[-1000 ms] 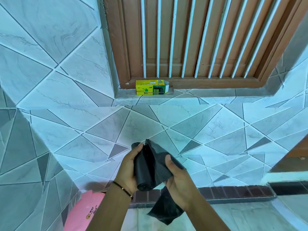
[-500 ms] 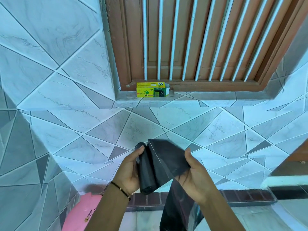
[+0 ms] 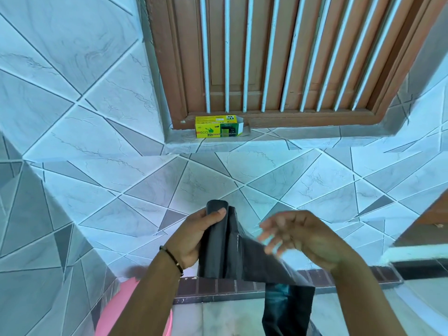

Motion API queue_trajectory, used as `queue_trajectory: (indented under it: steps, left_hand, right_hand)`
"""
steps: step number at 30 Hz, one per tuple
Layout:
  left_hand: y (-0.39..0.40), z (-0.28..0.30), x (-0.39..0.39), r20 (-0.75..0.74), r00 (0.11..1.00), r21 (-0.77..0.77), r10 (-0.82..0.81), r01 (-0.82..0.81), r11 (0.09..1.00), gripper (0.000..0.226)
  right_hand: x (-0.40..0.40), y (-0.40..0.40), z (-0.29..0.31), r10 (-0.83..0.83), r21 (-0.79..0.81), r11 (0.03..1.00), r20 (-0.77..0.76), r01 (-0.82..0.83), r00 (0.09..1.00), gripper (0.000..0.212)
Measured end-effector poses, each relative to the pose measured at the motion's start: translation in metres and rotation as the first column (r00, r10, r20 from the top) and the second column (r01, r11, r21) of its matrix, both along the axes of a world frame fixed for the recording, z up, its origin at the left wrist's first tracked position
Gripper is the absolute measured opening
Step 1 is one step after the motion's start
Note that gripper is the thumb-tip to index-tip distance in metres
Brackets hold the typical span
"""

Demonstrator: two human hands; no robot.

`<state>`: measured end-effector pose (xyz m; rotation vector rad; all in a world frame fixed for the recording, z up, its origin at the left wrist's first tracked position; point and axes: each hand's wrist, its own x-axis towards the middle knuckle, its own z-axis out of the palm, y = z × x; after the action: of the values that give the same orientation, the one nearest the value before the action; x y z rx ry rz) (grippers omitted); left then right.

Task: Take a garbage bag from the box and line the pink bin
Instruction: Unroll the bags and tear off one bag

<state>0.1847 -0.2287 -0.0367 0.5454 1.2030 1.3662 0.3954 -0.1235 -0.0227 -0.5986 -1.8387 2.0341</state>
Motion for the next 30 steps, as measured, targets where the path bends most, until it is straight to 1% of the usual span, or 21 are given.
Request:
queue_trajectory:
  steps: [1,2,3,4,5,8,10,12,14,18,23,27,30]
  left_hand:
    - [-0.001,0.001,0.002,-0.017,0.999,0.024,-0.043,0.044,0.999,0.025]
    - [-0.002,0.003,0.003,-0.027,0.996,0.043,-0.080,0.081,0.996,0.027]
    - [-0.003,0.004,0.004,-0.033,0.993,0.058,-0.109,0.111,0.992,0.029]
    - [-0.003,0.005,0.005,-0.038,0.990,0.070,-0.133,0.136,0.988,0.030]
    - [-0.003,0.006,0.005,-0.047,0.988,0.075,-0.149,0.153,0.985,0.032]
    - [-0.005,0.007,0.003,-0.065,0.983,0.082,-0.172,0.177,0.981,0.042]
    - [-0.007,0.006,0.001,-0.063,0.986,0.076,-0.155,0.160,0.984,0.043]
    - [-0.009,0.005,-0.001,-0.066,0.989,0.063,-0.132,0.136,0.989,0.039]
    - [-0.010,0.004,-0.002,-0.084,0.989,0.042,-0.118,0.122,0.992,0.039]
    - [-0.011,0.002,-0.002,-0.095,0.992,0.002,-0.084,0.084,0.996,0.039]
    - [-0.010,-0.002,0.001,-0.053,0.998,0.025,-0.020,0.021,0.999,0.031]
    - [-0.008,-0.002,0.005,0.029,1.000,0.066,0.006,-0.008,0.998,0.026]
    - [-0.006,-0.002,0.009,0.054,0.998,0.081,0.043,-0.047,0.996,0.032]
  right_hand:
    - [-0.007,0.001,-0.003,-0.112,0.043,0.992,-0.063,0.115,0.992,0.048]
    - [-0.016,0.001,-0.005,-0.198,0.091,0.974,-0.092,0.207,0.976,0.041]
    - [-0.023,0.002,-0.007,-0.236,0.146,0.958,-0.079,0.246,0.968,0.035]
    - [-0.028,0.002,-0.009,-0.230,0.196,0.952,-0.039,0.233,0.972,0.035]
    - [-0.032,0.003,-0.011,-0.189,0.221,0.959,0.024,0.179,0.982,0.037]
    - [-0.037,0.004,-0.015,-0.011,0.165,0.986,0.206,-0.023,0.978,0.037]
    - [-0.039,0.003,-0.016,0.012,0.140,0.989,0.244,-0.048,0.970,0.029]
    - [-0.043,0.001,-0.018,-0.021,0.086,0.996,0.220,0.002,0.975,0.020]
    - [-0.046,-0.001,-0.018,-0.075,0.046,0.997,0.197,0.067,0.978,0.016]
    - [-0.051,-0.006,-0.015,-0.136,0.056,0.990,0.174,0.129,0.975,0.011]
    - [-0.055,-0.010,-0.015,-0.260,0.073,0.965,0.107,0.253,0.960,0.013]
    - [-0.059,-0.014,-0.017,-0.381,0.047,0.924,0.017,0.380,0.924,0.016]
    - [-0.062,-0.017,-0.017,-0.448,-0.001,0.894,-0.034,0.449,0.893,0.017]
